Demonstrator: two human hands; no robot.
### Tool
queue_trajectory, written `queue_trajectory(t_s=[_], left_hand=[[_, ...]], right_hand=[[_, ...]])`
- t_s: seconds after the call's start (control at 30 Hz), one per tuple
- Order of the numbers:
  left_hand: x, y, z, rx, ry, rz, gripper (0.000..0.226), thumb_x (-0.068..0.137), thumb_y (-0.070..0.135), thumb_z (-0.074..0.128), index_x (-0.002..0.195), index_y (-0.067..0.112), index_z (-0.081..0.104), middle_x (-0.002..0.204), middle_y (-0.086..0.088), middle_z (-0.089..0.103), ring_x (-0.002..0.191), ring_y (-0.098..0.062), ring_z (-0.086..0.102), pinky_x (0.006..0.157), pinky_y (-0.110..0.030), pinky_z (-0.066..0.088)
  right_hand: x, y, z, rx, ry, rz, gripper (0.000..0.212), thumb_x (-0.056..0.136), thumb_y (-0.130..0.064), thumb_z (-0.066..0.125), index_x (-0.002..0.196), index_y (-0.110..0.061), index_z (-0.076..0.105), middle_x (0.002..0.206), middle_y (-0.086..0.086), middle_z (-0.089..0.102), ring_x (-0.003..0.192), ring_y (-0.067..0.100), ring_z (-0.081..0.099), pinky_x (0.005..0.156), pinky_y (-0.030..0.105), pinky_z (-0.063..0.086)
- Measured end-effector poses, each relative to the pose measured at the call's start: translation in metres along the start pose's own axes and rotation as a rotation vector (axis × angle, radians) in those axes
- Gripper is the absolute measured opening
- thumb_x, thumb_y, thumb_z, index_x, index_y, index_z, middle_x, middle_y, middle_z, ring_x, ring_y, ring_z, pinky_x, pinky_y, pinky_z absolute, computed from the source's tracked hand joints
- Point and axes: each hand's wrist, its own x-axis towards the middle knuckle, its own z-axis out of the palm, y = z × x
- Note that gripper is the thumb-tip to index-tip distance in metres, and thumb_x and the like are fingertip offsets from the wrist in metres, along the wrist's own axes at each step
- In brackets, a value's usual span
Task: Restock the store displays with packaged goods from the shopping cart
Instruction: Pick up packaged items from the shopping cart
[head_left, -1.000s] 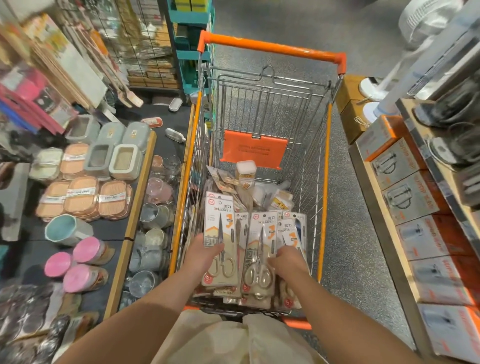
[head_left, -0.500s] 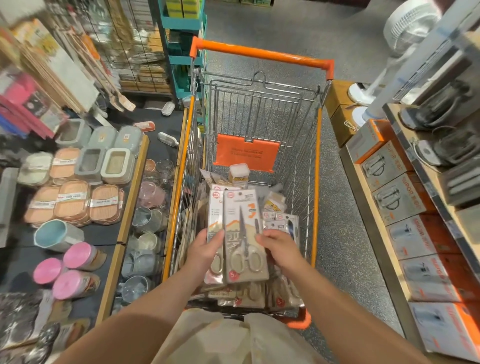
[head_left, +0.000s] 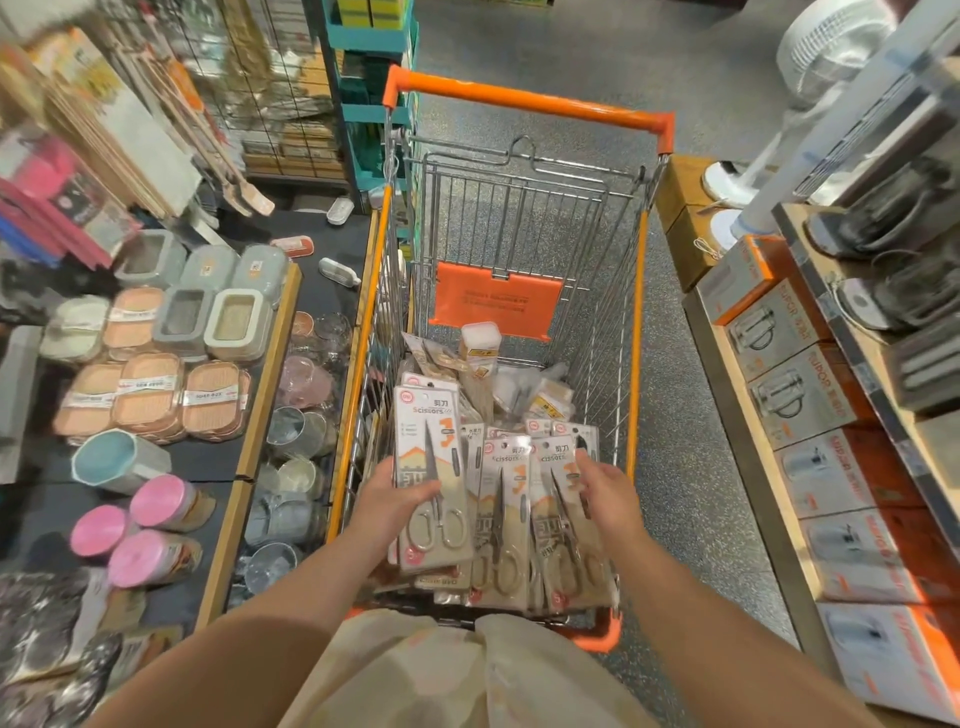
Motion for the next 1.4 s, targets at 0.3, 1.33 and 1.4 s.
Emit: queue_trajectory(t_s=[0.3,1.33,1.4], left_hand=[[0.003,-0.008,0.006,0.096,-0.024,0.019,0.033,0.084,0.017,0.076,0.114,0.021,0.061,0.101,0.006,0.07,0.095,-0.013,0.066,0.085,-0.034,0.051],[-0.197,0.252,-0.31,-0.329,0.853,0.73,0.047,0.08,0.008,0.078,0.118,0.023,0.055,0.095,0.009,0.071,0.079,0.0,0.066,0.063,-0.016,0.049],[-0.221,0.256,-0.34,-0.336,0.953,0.748,0.047,0.081,0.005,0.077,0.12,0.02,0.054,0.091,0.01,0.069,0.072,0.002,0.067,0.058,-0.014,0.05]], right_hand=[[0.012,0.019,0.011,-0.421,-0.023,0.073,0.031,0.083,-0.025,0.076,0.103,-0.007,0.06,0.096,0.003,0.065,0.082,0.018,0.06,0.072,0.03,0.049],[-0.232,-0.422,0.278,-0.04,-0.957,-0.847,0.014,0.091,-0.022,0.068,0.081,-0.012,0.065,0.072,0.007,0.059,0.062,0.02,0.05,0.056,0.029,0.037],[-0.261,-0.436,0.307,-0.035,-1.006,-0.875,0.017,0.094,-0.023,0.063,0.08,-0.013,0.065,0.068,0.005,0.06,0.061,0.021,0.049,0.059,0.033,0.035]])
